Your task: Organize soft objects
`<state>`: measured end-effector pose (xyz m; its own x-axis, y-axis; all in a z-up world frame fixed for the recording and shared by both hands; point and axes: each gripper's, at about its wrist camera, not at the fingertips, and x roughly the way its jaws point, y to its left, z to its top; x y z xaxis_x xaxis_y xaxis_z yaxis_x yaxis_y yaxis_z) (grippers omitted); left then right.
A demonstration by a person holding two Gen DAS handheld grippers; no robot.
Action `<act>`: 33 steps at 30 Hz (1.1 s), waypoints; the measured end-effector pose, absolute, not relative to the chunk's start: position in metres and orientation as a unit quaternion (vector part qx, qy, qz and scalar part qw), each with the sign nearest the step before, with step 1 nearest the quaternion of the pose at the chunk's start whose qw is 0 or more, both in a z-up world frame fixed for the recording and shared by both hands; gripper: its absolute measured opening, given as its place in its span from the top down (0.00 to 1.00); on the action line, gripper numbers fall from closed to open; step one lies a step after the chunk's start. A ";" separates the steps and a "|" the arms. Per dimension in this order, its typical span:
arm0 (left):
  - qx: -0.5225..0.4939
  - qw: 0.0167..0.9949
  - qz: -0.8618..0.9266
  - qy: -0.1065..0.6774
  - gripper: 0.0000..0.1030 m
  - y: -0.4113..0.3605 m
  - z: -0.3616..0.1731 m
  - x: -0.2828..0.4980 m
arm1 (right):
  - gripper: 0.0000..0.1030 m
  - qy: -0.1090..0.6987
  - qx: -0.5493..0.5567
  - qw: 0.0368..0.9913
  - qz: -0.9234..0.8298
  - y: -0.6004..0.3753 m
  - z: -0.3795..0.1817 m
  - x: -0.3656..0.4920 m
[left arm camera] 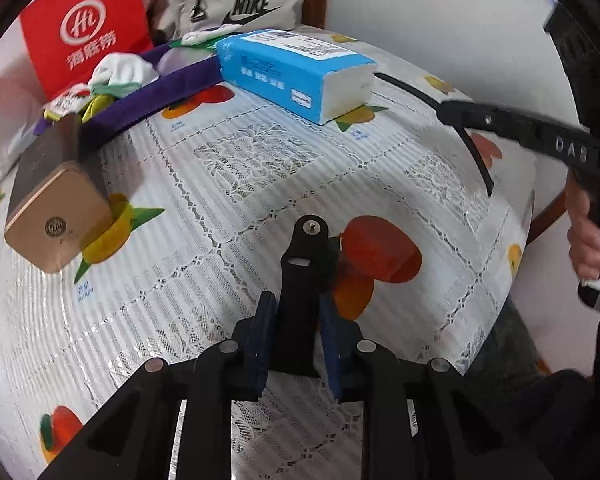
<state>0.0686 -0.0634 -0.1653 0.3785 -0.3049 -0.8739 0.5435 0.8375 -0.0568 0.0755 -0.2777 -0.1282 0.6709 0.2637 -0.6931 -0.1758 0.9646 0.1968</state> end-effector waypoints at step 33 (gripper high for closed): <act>0.016 0.879 -0.146 0.453 0.81 0.009 -0.119 0.080 | 0.80 0.380 0.037 0.915 0.134 -0.273 -0.109 0.080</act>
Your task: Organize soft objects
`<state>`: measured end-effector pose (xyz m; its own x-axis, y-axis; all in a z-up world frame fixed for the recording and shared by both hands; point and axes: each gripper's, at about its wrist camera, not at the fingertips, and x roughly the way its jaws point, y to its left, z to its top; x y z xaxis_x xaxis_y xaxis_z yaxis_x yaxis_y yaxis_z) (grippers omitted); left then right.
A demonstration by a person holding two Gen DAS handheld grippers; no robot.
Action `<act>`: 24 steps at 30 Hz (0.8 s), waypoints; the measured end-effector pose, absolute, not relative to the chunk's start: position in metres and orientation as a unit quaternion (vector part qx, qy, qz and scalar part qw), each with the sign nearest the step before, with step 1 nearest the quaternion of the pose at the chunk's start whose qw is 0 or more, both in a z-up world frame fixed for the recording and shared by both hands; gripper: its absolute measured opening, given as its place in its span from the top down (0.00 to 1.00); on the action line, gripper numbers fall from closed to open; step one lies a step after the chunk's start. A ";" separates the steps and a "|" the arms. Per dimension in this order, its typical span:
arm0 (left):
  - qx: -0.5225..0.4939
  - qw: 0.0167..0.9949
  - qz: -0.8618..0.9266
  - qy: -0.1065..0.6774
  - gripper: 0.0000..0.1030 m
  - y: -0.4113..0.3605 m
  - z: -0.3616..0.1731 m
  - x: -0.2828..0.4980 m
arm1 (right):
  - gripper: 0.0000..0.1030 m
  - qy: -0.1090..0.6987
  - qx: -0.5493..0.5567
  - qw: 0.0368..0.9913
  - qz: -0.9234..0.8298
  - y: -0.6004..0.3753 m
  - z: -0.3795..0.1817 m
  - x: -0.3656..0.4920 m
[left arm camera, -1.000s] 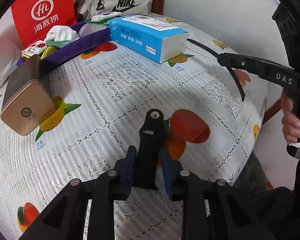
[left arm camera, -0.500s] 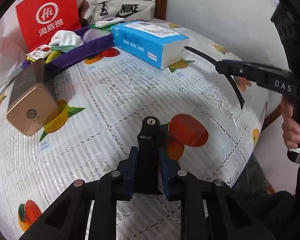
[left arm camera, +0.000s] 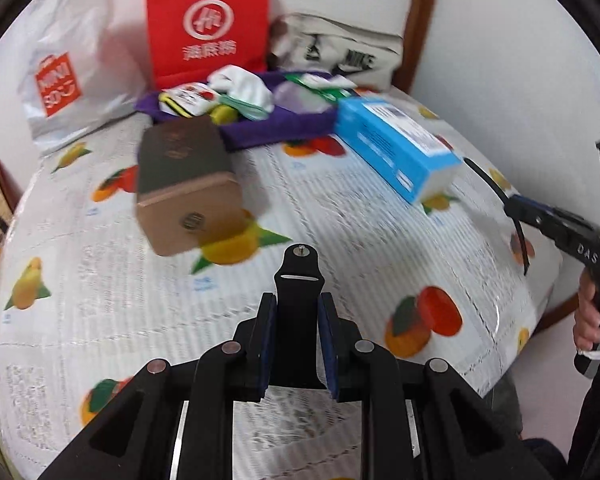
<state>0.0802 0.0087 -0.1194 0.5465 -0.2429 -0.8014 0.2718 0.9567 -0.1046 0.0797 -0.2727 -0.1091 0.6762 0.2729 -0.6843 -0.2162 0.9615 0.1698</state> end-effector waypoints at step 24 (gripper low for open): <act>-0.035 0.910 -0.098 0.400 0.81 0.036 -0.053 0.138 | 0.80 0.337 0.021 0.924 0.181 -0.254 -0.043 0.147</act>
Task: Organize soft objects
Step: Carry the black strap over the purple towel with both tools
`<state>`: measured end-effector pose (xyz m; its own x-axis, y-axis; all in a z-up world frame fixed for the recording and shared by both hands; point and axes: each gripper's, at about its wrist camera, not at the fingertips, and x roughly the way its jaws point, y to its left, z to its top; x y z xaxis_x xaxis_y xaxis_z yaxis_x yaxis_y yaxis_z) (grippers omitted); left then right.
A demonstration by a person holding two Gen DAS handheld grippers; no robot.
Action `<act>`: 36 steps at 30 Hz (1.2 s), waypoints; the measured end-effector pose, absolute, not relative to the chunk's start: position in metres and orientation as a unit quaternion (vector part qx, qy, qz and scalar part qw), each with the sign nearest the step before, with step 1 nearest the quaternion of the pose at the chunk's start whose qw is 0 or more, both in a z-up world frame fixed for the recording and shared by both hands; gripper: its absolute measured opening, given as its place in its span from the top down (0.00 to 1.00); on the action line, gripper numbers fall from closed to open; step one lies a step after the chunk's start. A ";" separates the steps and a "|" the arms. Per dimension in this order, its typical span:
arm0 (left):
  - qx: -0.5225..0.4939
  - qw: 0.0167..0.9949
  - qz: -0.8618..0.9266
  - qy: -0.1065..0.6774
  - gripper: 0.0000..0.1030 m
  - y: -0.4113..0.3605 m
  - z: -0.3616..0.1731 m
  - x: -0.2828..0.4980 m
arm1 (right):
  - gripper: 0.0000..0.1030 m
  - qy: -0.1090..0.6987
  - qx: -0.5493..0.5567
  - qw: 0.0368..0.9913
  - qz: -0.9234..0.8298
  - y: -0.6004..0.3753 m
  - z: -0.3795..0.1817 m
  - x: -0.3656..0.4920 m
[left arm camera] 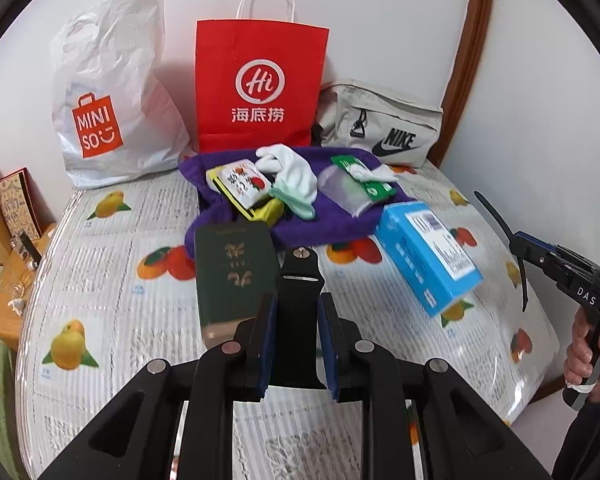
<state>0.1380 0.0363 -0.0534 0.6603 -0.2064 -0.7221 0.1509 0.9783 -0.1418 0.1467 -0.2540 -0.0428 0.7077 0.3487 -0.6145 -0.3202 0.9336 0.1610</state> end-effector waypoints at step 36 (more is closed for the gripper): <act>-0.068 0.913 -0.080 0.393 0.80 0.039 -0.052 0.279 | 0.80 0.354 0.018 0.916 0.190 -0.225 -0.048 0.309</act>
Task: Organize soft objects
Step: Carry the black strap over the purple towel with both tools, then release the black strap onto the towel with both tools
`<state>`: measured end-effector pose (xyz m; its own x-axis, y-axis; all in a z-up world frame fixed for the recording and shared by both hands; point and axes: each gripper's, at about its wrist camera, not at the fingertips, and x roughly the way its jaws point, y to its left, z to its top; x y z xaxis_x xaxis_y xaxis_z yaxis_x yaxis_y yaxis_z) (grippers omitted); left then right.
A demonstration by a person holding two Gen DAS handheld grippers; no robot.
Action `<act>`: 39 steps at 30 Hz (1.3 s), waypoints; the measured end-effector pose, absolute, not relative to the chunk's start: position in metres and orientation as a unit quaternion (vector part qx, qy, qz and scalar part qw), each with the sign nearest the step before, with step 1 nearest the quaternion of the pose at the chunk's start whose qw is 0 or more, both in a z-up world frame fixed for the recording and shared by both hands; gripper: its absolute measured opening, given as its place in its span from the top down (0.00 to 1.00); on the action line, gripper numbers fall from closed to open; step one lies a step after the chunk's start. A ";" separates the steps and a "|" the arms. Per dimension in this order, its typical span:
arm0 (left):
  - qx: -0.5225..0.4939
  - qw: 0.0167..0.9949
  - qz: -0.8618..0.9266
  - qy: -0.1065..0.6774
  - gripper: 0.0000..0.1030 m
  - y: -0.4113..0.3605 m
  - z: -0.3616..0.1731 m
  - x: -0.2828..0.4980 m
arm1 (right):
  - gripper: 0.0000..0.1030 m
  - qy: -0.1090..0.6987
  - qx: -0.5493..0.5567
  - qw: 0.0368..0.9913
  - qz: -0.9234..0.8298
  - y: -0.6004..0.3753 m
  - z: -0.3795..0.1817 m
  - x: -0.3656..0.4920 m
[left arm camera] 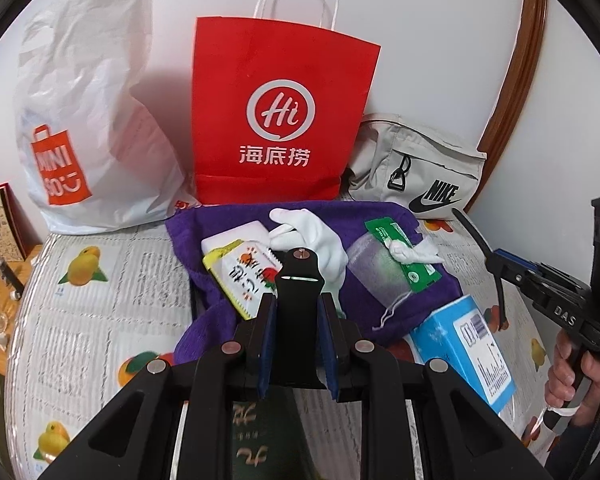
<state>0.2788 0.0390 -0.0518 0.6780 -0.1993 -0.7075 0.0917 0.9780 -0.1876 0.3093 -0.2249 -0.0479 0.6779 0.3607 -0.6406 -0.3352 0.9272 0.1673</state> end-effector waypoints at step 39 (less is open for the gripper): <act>-0.083 0.879 -0.070 0.465 0.65 0.037 -0.105 0.370 | 0.55 0.446 0.015 0.877 0.177 -0.216 -0.112 0.424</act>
